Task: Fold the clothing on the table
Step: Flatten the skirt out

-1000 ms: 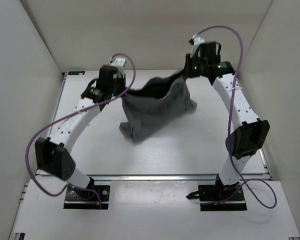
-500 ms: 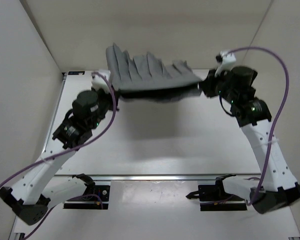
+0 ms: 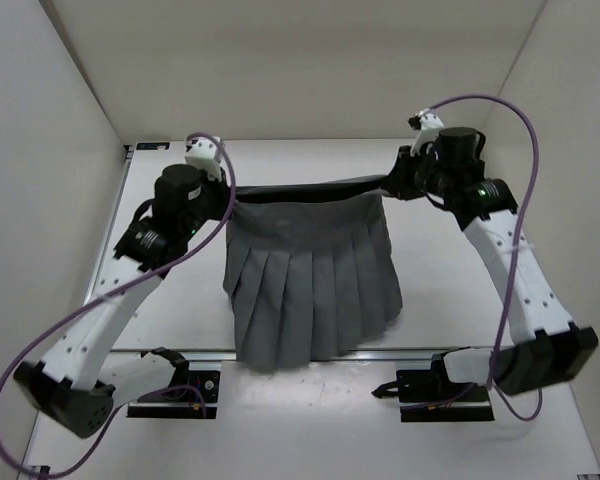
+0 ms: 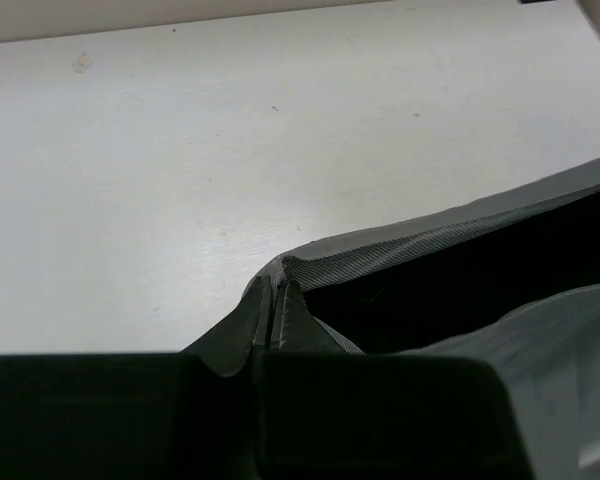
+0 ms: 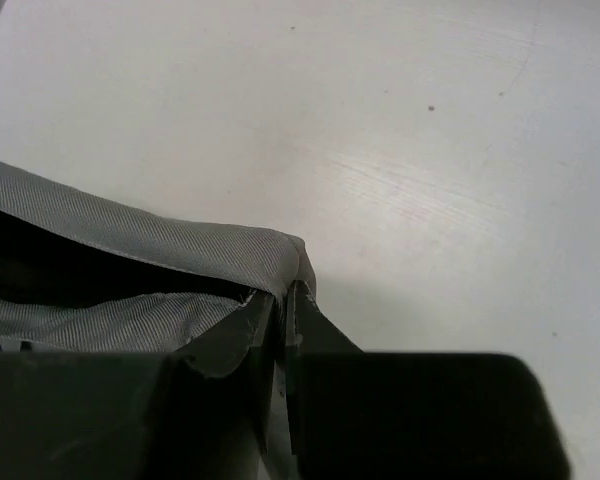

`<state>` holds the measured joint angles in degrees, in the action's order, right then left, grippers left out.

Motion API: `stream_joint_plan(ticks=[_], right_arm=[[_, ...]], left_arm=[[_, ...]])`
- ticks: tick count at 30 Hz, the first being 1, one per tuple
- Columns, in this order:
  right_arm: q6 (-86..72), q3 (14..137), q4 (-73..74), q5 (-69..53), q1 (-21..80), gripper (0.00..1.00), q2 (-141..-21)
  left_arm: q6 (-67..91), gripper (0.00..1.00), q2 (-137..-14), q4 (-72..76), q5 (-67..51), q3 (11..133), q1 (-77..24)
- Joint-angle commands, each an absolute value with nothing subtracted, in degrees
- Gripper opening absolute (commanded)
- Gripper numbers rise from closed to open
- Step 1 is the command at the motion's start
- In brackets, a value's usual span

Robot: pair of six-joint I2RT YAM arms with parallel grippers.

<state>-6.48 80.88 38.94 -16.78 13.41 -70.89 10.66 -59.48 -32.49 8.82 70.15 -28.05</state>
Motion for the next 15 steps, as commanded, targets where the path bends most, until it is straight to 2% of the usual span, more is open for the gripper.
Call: stream_joint_plan(ticks=[1,6,9,12,15], right_arm=[[-4.8,86.2,32.9,-13.2,10.5,0.0,-79.3],[-5.4,96.7,31.4,-14.9,8.8,0.0,-93.3],[-5.0,108.9,34.7,-14.5,7.1,0.0,-100.9],[-5.8,122.8,35.5,-15.1,5.4,0.0,-105.0],[-7.6,129.1,34.7,-16.3,2.7,0.0,-106.1]], left_arm=[[8.9,0.0,-67.6,-27.5,9.2,71.1,-24.4],[7.5,0.0,-85.6,-23.0,6.1,79.6,-22.1],[5.8,0.0,-95.2,-26.7,6.9,93.1,-22.1],[3.4,0.0,-100.2,-29.0,8.3,107.2,-22.1],[2.5,0.0,-102.0,-30.1,9.1,116.6,-22.2]])
